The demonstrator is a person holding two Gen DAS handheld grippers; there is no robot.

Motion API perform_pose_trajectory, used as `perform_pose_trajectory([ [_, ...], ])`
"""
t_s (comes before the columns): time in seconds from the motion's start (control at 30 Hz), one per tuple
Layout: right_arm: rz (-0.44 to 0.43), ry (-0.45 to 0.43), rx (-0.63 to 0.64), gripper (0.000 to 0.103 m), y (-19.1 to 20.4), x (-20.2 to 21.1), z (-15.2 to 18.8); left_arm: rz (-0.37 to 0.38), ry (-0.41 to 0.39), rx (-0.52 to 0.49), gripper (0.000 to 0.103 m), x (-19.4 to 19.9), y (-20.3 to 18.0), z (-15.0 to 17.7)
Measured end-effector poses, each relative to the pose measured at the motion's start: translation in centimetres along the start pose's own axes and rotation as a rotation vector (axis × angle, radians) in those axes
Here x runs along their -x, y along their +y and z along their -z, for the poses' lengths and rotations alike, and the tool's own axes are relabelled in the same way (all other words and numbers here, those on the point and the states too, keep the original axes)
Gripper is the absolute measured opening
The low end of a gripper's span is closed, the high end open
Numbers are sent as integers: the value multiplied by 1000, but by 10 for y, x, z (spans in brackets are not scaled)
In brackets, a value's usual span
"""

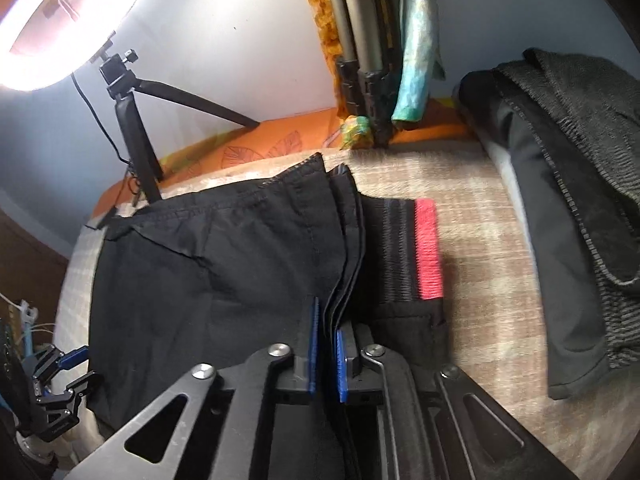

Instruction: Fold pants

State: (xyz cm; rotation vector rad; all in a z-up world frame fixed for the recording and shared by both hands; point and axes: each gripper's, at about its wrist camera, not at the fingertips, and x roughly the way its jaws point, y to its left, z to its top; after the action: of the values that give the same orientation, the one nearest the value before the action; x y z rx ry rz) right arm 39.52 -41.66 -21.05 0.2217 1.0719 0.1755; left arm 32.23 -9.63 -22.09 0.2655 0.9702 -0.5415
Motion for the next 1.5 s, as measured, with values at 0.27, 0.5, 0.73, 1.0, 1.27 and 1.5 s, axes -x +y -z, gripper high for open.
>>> perform_pose_trajectory([
  [0.27, 126, -130, 127, 41, 32, 46, -1, 26, 2, 32, 36, 8, 6, 4],
  [0.5, -80, -149, 265, 24, 100, 59, 2, 61, -33, 110, 36, 28, 15, 16],
  [0.73, -207, -110, 440, 17, 189, 24, -1, 163, -69, 66, 36, 36, -2, 19],
  [1.0, -246, 23, 542, 10, 254, -48, -6, 207, -40, 69, 36, 22, -5, 23],
  [1.27, -128, 52, 521, 4, 258, -102, -18, 234, -44, 71, 36, 24, 0, 29],
  [1.5, -103, 33, 485, 3, 259, -116, -30, 231, -43, 62, 36, 34, -3, 35],
])
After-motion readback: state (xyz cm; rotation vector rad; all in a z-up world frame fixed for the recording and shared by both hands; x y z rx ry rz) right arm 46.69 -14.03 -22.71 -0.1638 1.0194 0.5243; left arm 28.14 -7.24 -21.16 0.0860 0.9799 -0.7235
